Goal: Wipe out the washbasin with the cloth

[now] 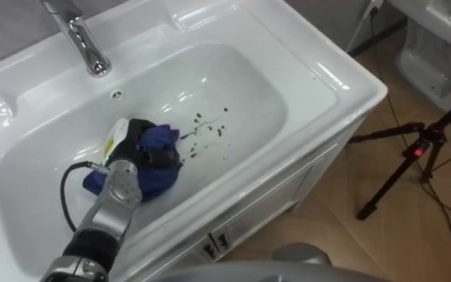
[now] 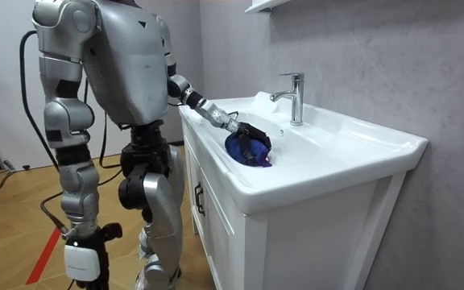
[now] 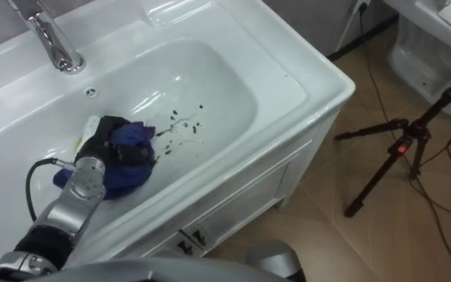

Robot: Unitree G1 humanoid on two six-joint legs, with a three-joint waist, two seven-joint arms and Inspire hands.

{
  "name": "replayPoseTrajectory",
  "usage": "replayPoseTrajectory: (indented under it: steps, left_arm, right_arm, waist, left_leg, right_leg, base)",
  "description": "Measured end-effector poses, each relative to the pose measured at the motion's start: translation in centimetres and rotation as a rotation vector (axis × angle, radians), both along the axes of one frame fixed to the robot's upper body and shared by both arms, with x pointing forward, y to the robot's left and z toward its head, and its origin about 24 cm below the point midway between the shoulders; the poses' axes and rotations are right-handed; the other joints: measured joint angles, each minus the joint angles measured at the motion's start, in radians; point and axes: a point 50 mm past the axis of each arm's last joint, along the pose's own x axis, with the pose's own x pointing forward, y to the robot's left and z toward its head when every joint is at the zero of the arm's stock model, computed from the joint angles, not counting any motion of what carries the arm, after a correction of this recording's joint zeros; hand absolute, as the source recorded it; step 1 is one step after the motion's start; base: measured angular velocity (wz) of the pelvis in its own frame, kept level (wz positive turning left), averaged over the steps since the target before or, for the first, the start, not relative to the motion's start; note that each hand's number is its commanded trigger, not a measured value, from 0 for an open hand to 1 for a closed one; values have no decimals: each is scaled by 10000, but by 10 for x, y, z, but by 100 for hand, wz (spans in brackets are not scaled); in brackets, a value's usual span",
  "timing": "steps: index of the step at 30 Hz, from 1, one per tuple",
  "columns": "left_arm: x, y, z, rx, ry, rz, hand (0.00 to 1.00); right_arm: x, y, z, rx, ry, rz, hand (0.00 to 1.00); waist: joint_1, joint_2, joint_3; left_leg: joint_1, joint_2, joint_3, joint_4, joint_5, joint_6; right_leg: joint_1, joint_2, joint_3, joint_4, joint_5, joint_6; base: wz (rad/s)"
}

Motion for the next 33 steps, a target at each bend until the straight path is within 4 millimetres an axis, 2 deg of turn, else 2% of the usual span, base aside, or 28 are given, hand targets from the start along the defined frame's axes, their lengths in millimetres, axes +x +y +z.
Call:
replayPoseTrajectory:
  steps: [5,6,9,13,19,25,29,32,33]
  left_arm:
    - [18,-25,9,-393,-339,-919,100]
    - [24,-31,13,-447,-451,-1205,100]
    - [31,-37,18,-515,-585,-1533,100]
    - [35,-38,21,-679,-667,-1529,100]
    - [39,-48,24,-1527,-611,-1493,100]
    - [45,-62,32,-1525,-874,-2113,100]
    - [47,-71,39,-1651,-1117,-2372,100]
    - [55,-66,47,-1597,-1395,-2149,100]
    - [60,-66,51,-1671,-1560,-2083,100]
  right_arm:
    - [-8,1,0,62,165,-37,0]
    - [-9,1,0,72,176,-37,0]
    - [-8,0,0,19,158,-53,0]
    - [-7,0,0,-13,104,-28,0]
    - [-6,2,0,35,40,-205,0]
    - [-3,4,0,6,-48,-23,0]
    - [-6,6,-1,-7,106,60,0]
    - [-8,4,-1,-128,162,-6,0]
    - [-12,5,-1,-124,277,-94,0]
  waist:
    - [-216,12,53]
    - [-261,6,106]
    - [-395,35,137]
    - [-412,34,143]
    - [-640,60,127]
    - [-709,252,94]
    - [-875,254,102]
    - [-1003,229,116]
    - [-1115,189,145]
  left_leg:
    - [-136,-18,26,6,-2,3]
    - [-153,-16,31,5,-2,4]
    - [-151,-1,170,3,-4,0]
    - [-223,-32,272,66,-5,-1]
    - [-252,-75,277,53,-13,16]
    - [-297,-92,298,69,-19,28]
    - [-203,-75,566,204,-17,26]
    - [-129,-71,866,212,-17,25]
    - [-123,-77,886,205,-18,26]
  right_leg:
    - [-189,-6,41,117,-4,2]
    - [-210,3,40,122,-3,2]
    - [-277,64,211,128,-2,-2]
    - [-424,46,296,262,-14,-1]
    - [-410,-23,261,55,-2,76]
    - [-376,-42,294,86,53,110]
    - [-350,-48,384,117,54,108]
    - [-320,-5,616,134,70,111]
    - [-278,-6,635,138,76,117]
  base:
    - [-2]
    - [-3]
    - [-11]
    - [-10]
    - [5]
    - [0]
    - [-5]
    - [-19]
    - [-7]
